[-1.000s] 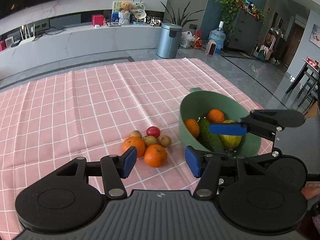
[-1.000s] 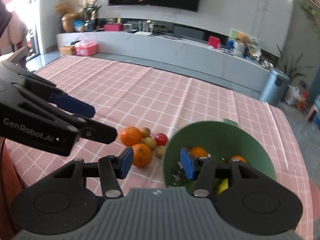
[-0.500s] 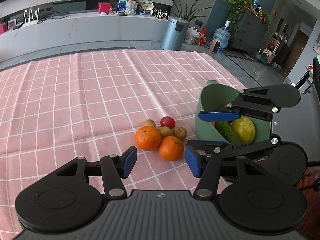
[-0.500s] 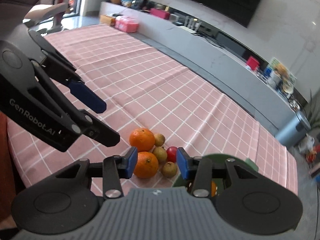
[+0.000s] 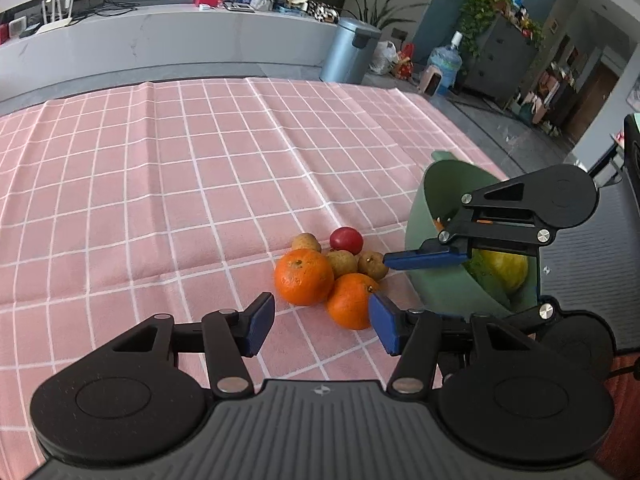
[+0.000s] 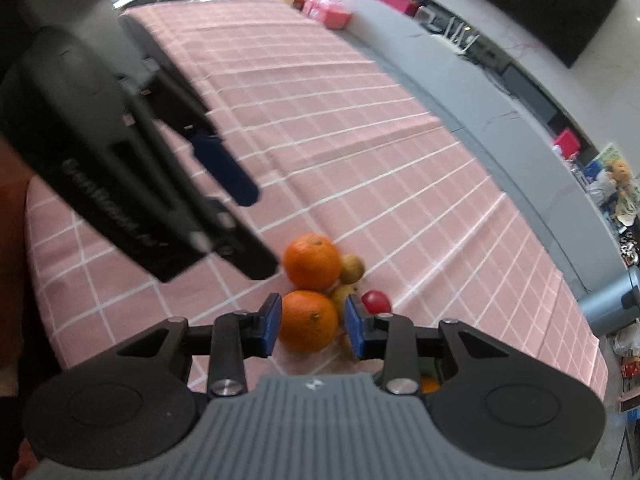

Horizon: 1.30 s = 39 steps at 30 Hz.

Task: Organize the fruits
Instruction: 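Move both tools back toward the remaining oranges beside the colander, then carry both oranges over the green colander and open both tools to release them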

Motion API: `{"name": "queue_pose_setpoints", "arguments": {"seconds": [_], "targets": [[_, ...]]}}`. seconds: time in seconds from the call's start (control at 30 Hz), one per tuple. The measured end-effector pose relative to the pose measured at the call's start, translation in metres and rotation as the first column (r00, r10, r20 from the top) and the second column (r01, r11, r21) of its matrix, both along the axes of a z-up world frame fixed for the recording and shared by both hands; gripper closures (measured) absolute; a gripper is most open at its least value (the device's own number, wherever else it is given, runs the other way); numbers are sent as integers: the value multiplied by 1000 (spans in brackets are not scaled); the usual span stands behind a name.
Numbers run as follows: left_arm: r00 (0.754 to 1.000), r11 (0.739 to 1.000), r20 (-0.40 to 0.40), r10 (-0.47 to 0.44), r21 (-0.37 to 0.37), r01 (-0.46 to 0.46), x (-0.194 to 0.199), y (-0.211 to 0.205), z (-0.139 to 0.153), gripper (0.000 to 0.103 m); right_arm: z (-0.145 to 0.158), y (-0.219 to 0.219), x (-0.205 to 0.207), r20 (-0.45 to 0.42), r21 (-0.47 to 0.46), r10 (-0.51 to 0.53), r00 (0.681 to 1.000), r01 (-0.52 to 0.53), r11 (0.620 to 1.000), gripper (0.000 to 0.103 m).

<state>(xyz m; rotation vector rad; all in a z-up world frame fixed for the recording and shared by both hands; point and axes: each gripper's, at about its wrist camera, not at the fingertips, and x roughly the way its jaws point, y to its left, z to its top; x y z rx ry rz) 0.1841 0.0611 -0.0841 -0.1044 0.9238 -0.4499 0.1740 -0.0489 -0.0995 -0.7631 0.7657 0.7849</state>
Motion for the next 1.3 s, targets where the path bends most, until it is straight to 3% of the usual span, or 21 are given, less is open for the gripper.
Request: {"name": "queue_pose_setpoints", "arguments": {"seconds": [0.33,0.53,0.73,0.83,0.97,1.3], "targets": [[999,999,-18,-33,11,33,8,0,-7,41,-21,11,12,-49,-97,23,999,-27,995,66],[999,999,-22,-33,14,33,20,-1,-13,41,-30,16,14,-53,-118,25,998,-31,993,62],[999,999,-39,-34,6,34,29,-5,-20,42,-22,12,12,-63,-102,20,998,-27,994,65],[999,1000,-45,-29,4,29,33,-8,-23,45,-15,8,7,-63,-104,32,997,-39,994,65],[998,999,-60,-35,2,36,35,-11,-27,62,-16,8,6,-67,-100,34,997,-41,994,65],[999,1000,-50,7,17,-6,18,-11,-15,69,-7,4,2,-44,-48,-16,999,14,999,65]]}}
